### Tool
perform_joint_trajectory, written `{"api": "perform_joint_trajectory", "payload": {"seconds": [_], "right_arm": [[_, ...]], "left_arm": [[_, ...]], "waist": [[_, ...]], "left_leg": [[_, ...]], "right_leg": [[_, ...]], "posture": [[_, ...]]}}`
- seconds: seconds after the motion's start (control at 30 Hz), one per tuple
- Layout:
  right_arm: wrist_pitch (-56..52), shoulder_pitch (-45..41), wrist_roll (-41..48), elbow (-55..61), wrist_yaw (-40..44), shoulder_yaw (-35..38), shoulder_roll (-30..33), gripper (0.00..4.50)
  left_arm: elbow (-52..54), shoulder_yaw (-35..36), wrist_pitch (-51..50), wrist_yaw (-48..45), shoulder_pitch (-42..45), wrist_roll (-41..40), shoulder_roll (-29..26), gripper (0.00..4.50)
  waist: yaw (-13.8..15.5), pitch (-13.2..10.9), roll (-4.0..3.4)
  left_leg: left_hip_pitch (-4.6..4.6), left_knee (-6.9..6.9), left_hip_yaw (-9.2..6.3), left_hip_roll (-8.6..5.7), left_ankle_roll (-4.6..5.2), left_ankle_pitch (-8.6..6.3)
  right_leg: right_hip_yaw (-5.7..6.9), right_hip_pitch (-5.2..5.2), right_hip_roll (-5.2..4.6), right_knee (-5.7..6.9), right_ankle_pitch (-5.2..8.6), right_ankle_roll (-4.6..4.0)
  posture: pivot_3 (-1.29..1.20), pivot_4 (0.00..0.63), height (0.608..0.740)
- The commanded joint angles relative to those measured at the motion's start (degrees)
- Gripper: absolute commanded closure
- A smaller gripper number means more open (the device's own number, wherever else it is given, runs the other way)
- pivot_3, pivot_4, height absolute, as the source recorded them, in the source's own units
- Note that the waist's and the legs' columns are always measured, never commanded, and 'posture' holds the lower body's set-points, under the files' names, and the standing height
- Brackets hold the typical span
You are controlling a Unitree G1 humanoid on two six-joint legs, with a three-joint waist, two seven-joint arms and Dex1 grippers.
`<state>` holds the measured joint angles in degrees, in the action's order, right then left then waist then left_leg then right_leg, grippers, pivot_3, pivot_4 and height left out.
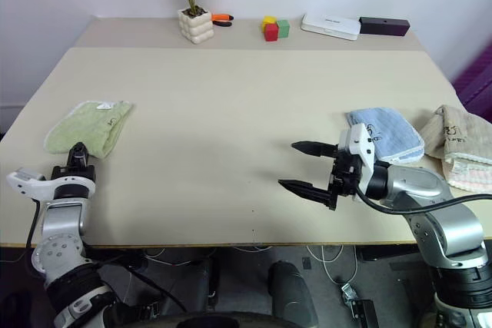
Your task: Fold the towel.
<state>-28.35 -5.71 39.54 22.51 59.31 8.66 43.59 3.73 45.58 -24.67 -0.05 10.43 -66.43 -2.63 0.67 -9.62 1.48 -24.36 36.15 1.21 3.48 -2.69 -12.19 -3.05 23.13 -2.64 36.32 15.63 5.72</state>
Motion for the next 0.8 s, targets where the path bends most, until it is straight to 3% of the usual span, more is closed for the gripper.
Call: {"api": "perform_joint_trajectory", "payload": {"seconds": [0.03, 0.13, 0.17, 0.27, 0.47, 0.63, 0.7, 0.8], "right_arm": [[1.0, -0.6, 0.1, 1.3, -0.1, 0.3, -0.4, 0.00], [1.1, -0.6, 0.1, 1.3, -0.2, 0.2, -0.4, 0.00], [1.1, -0.6, 0.1, 1.3, -0.1, 0.2, -0.4, 0.00], [1.4, -0.8, -0.2, 1.1, -0.1, -0.2, -0.6, 0.00], [2.1, -1.8, -0.6, 0.7, -0.3, -0.7, -1.2, 0.00], [3.0, -2.8, 0.1, 0.7, -0.2, -0.3, -2.4, 0.00], [3.0, -3.0, 0.1, 0.7, -0.2, -0.3, -2.6, 0.00], [3.0, -3.1, 0.2, 0.5, 0.1, -0.9, -3.1, 0.00]], "left_arm": [[-0.2, -1.5, 0.1, -0.6, -1.2, -0.9, -1.0, 4.45], [-1.0, -1.7, 0.3, -1.2, -2.0, -1.6, -1.5, 4.45], [-1.3, -1.7, 0.4, -1.4, -2.3, -1.7, -1.6, 4.19], [-2.0, -1.8, 0.5, -2.3, -2.6, -2.4, -2.4, 3.07], [-0.9, -1.8, -2.7, -2.3, -5.0, -7.6, -3.6, 0.12], [3.6, -5.9, -20.2, -0.8, -14.7, -24.2, -9.6, 0.04], [5.0, -7.3, -22.9, -0.9, -17.6, -26.8, -11.5, 0.04], [6.0, -11.9, -30.2, -0.3, -23.2, -39.1, -15.4, 0.04]], "waist": [[0.0, 0.0, -0.01], [0.0, 0.0, -0.02], [0.0, 0.0, -0.03], [-0.1, 0.0, -0.03], [-0.1, 0.1, -0.12], [-0.7, 0.1, -0.15], [-0.9, 0.1, -0.19], [-0.6, 0.1, -0.21]], "left_leg": [[0.00, -0.01, 0.00, 0.00, 0.00, 0.00], [0.00, -0.01, 0.00, 0.00, 0.00, 0.00], [0.00, -0.01, 0.00, 0.00, 0.00, 0.00], [0.01, -0.02, 0.00, 0.01, 0.00, 0.00], [0.02, -0.03, 0.00, 0.02, 0.00, 0.00], [0.02, -0.10, 0.04, 0.06, 0.03, -0.02], [0.02, -0.09, 0.04, 0.07, 0.03, -0.02], [0.02, -0.03, 0.05, 0.04, 0.02, -0.03]], "right_leg": [[0.00, 0.00, 0.00, 0.00, 0.00, 0.00], [0.00, 0.00, 0.00, 0.00, 0.00, 0.00], [0.00, 0.00, 0.00, -0.01, 0.00, 0.00], [0.00, 0.01, 0.00, -0.01, 0.00, 0.00], [0.00, 0.01, 0.00, -0.02, -0.01, -0.03], [-0.01, 0.04, -0.02, -0.04, -0.01, -0.02], [-0.01, 0.05, -0.03, -0.04, -0.01, -0.03], [0.00, 0.05, -0.12, -0.07, -0.01, -0.05]], "posture": [[0.00, 0.150, 0.740], [0.00, 0.150, 0.740], [0.00, 0.150, 0.740], [0.00, 0.150, 0.740], [0.00, 0.150, 0.740], [0.00, 0.150, 0.740], [0.00, 0.150, 0.740], [0.00, 0.150, 0.740]]}}
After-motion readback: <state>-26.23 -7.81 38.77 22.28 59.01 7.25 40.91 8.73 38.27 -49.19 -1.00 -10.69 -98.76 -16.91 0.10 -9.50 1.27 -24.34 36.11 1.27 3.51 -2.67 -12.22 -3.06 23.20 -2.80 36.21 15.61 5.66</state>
